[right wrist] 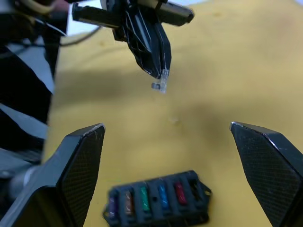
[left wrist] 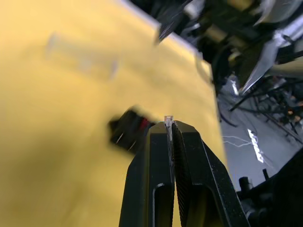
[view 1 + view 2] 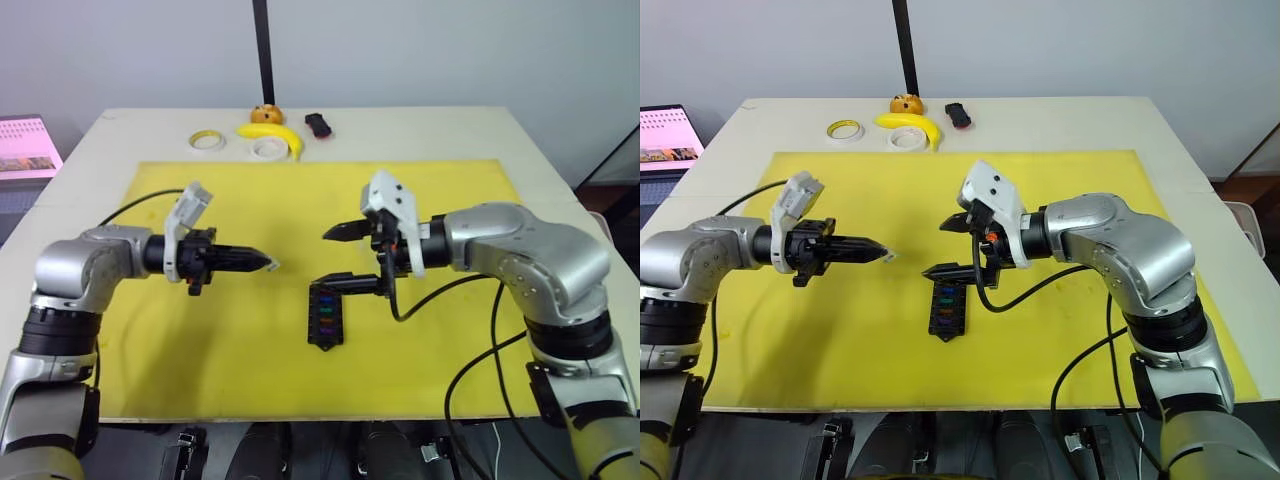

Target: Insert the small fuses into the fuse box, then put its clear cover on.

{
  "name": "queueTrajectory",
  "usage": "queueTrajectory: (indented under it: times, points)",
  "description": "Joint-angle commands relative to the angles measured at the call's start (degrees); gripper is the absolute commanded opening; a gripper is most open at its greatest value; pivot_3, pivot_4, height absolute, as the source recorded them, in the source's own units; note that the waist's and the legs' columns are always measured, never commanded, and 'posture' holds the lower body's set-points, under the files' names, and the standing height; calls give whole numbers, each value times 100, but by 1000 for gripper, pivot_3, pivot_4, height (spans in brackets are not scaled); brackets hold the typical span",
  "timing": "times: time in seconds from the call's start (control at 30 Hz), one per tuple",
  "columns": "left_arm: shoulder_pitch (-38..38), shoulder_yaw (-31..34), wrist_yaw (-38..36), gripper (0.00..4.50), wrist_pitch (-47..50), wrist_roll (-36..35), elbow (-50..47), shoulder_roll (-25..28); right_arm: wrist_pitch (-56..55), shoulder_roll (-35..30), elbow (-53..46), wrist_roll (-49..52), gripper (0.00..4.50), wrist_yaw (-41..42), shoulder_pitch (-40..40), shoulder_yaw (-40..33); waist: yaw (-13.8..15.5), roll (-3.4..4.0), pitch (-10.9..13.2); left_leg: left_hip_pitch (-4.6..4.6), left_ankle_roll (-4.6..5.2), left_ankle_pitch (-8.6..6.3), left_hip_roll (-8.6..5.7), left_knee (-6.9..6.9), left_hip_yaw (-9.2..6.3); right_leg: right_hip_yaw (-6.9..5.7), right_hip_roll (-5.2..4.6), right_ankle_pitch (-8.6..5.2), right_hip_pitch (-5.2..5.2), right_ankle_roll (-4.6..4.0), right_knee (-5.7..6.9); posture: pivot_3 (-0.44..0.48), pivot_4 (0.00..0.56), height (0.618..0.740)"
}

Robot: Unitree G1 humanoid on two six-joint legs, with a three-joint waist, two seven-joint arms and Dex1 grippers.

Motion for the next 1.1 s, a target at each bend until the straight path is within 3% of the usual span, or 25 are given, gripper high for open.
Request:
queueTrajectory:
  times: [0.03,0.2,0.3,0.7,0.77,0.87,1.1]
  points:
    - [-129,51,183,44,0,-270,-458,-153,612,287,3,682,4500,-251,-170,-611,2,0,0,0,0,0,0,0,0,0,0,0,0,0,0,0,150,740]
    - [-235,-67,265,44,-79,-295,-512,-241,1037,514,29,1108,4500,-602,-162,-809,-17,0,0,0,0,0,-1,0,1,0,1,0,-1,0,1,0,150,740]
    - [-262,-73,284,0,-78,-320,-541,-248,1137,551,29,1187,3709,-776,-163,-790,-18,1,0,3,0,0,1,-1,2,1,5,0,-2,0,4,0,150,740]
    - [-335,-133,273,0,-161,-335,-541,-241,1203,680,170,1421,3709,-1183,-219,-688,-8,0,0,3,0,0,0,-2,3,2,4,0,-1,0,3,0,150,740]
    - [-343,-147,273,0,-177,-331,-527,-250,1211,701,180,1446,3169,-1207,-231,-670,-7,0,0,3,0,0,0,-2,3,2,4,0,-1,0,2,0,150,740]
    - [-339,-181,264,0,-219,-315,-496,-248,1247,735,185,1492,1994,-1264,-259,-678,-10,0,0,3,0,0,0,-2,3,2,4,0,-1,0,2,0,150,740]
    - [-380,-248,250,0,-296,-315,-423,-233,1300,756,262,1625,1994,-1375,-339,-678,-8,0,0,2,0,0,0,-2,3,2,4,0,-2,0,2,0,150,740]
